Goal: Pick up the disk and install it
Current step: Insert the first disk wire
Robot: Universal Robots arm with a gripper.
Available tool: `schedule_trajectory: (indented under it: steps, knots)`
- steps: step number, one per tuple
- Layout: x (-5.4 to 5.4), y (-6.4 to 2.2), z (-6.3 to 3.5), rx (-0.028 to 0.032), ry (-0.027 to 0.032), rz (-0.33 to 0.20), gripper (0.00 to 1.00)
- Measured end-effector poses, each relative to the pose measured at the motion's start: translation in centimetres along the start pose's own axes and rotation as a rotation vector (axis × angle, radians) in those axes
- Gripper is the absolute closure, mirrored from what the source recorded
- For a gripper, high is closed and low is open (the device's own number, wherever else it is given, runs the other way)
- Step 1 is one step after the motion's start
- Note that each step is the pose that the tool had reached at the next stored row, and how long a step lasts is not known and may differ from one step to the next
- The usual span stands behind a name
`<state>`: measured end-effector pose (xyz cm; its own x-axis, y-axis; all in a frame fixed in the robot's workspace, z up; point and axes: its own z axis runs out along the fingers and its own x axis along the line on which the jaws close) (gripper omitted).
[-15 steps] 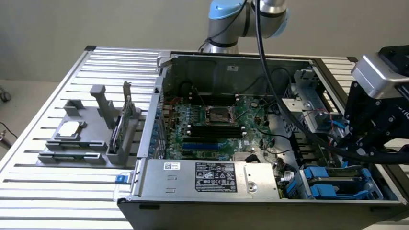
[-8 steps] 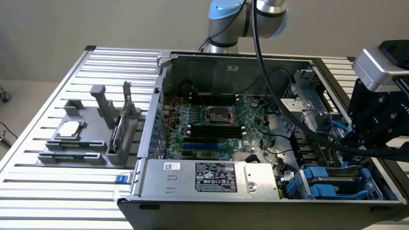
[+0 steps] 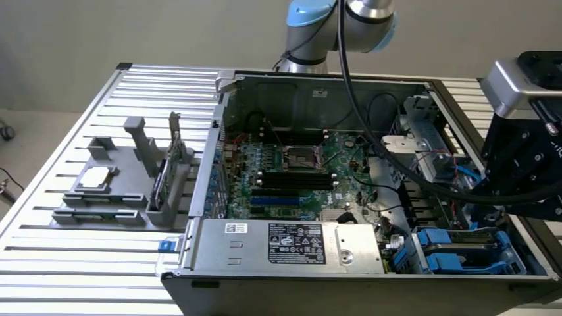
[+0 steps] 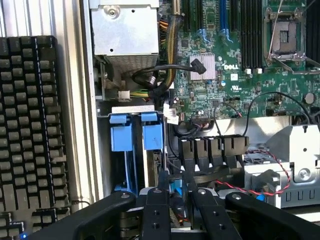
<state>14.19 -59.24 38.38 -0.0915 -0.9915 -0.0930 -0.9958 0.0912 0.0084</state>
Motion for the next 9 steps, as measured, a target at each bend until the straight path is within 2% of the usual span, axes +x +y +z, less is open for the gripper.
schedule_trajectory:
  steps: [9]
  knots:
    - [0.02,0.00,0.10,0.0142,-0.0026,0.153,0.75]
